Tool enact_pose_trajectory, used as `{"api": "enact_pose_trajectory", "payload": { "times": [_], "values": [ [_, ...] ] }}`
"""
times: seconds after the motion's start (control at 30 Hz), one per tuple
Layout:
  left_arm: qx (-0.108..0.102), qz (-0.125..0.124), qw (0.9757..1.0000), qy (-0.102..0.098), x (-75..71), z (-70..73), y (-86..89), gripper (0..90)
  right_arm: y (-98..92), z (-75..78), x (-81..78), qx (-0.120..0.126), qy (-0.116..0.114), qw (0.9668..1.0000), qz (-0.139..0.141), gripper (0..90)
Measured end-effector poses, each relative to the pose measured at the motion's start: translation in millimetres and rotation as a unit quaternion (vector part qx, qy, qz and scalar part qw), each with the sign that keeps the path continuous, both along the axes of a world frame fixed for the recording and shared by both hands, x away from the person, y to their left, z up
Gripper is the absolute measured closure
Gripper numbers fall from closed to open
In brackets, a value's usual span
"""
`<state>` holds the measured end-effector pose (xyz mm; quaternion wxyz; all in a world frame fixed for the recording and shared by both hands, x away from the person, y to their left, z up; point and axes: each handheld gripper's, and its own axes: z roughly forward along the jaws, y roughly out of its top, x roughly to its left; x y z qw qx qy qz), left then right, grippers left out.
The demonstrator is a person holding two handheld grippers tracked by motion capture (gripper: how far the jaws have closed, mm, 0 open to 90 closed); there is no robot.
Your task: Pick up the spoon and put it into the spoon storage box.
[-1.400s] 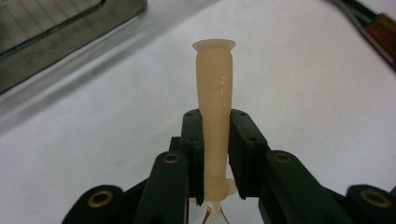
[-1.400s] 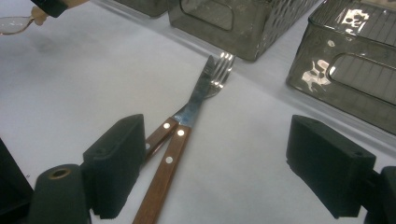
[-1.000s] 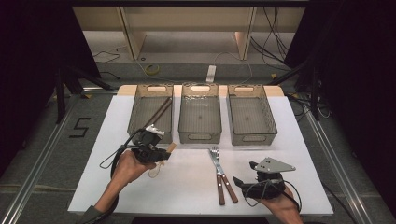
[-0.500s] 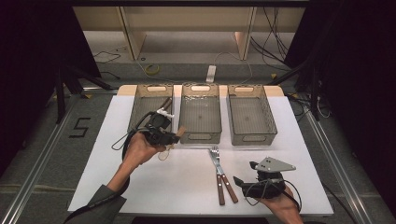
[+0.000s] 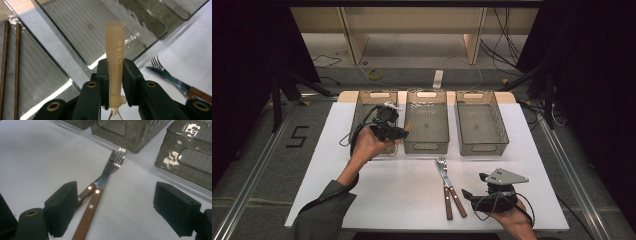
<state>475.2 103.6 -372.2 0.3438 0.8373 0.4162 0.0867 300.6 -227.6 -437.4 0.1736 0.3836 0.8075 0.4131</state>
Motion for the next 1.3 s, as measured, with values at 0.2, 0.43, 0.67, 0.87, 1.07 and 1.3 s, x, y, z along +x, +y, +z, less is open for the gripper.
{"api": "enact_pose_trajectory", "payload": {
  "times": [0.2, 0.43, 0.67, 0.87, 1.07, 1.3],
  "values": [
    [-0.013, 0.008, 0.9999, 0.006, 14.7, 0.4, -9.1, 76.1, 0.5, -0.1, -0.3, 0.0, 0.0, 1.0, 0.001, 20.6],
    [-0.016, 0.013, 0.9998, 0.006, 28.0, 1.4, -19.4, 76.2, 0.4, -0.2, 0.0, 0.0, 0.0, 1.0, 0.002, 20.6],
    [-0.034, 0.019, 0.9992, 0.008, 41.0, 7.2, -25.9, 76.0, 0.4, -0.3, 0.0, 0.001, 0.001, 1.0, 0.002, 20.6],
    [-0.038, 0.028, 0.9989, 0.002, 49.0, 9.3, -32.9, 76.0, 0.7, -0.3, 0.0, -0.001, 0.0, 1.0, 0.004, 20.6],
    [-0.041, 0.031, 0.9986, 0.001, 53.0, 6.0, -39.0, 75.9, 1.0, -0.4, -0.1, 0.0, 0.0, 1.0, 0.005, 20.6],
    [-0.044, 0.047, 0.9979, -0.005, 60.6, -0.8, -41.2, 75.8, 1.3, -0.4, -0.2, 0.0, 0.0, 1.0, 0.006, 20.6]
  ]
}}
